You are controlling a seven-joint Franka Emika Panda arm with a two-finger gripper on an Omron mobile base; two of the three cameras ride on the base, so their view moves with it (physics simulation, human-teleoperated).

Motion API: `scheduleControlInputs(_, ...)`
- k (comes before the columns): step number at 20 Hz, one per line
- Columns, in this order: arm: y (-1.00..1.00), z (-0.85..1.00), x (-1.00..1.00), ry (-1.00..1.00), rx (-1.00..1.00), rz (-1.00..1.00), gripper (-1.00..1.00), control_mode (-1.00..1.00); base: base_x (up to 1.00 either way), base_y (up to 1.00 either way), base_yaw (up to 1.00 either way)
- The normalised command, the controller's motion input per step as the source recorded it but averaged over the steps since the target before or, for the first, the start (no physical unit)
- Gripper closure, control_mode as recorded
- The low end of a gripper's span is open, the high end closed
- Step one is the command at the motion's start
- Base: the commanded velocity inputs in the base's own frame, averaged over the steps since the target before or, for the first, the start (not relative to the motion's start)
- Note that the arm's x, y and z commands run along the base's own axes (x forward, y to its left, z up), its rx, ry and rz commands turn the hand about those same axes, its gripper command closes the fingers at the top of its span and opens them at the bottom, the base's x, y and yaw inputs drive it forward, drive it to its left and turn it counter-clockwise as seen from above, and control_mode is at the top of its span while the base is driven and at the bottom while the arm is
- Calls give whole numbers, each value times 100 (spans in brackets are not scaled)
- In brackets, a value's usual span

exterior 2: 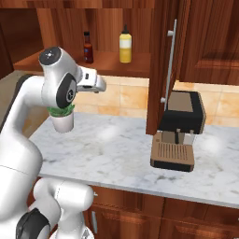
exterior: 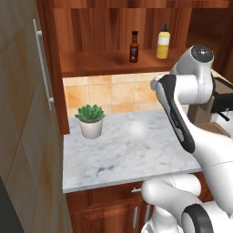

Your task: Take 2 condiments from the cabinet and move them on the counter near the stove.Make sure the condiments are lined up with each other, next to each other.

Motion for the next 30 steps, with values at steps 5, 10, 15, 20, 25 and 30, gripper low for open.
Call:
scheduleControlInputs(5, -36, 57, 46, -22, -3, -12, -100, -100, 0, 0, 0)
scheduleControlInputs(10, -34, 73, 44, -4, 7, -10, -100, -100, 0, 0, 0)
scheduleControlInputs(15, -19, 31, 49, 0, 11, -2, -100, -100, 0, 0, 0)
scheduleControlInputs(20, -4, -1, 55, -2, 3, 0, -100, -100, 0, 0, 0)
scheduleControlInputs(25, -4, 0, 55, -5, 1, 0, -100, -100, 0, 0, 0)
scheduleControlInputs(30, -14, 0, 44, -9, 0, 0, -100, -100, 0, 0, 0)
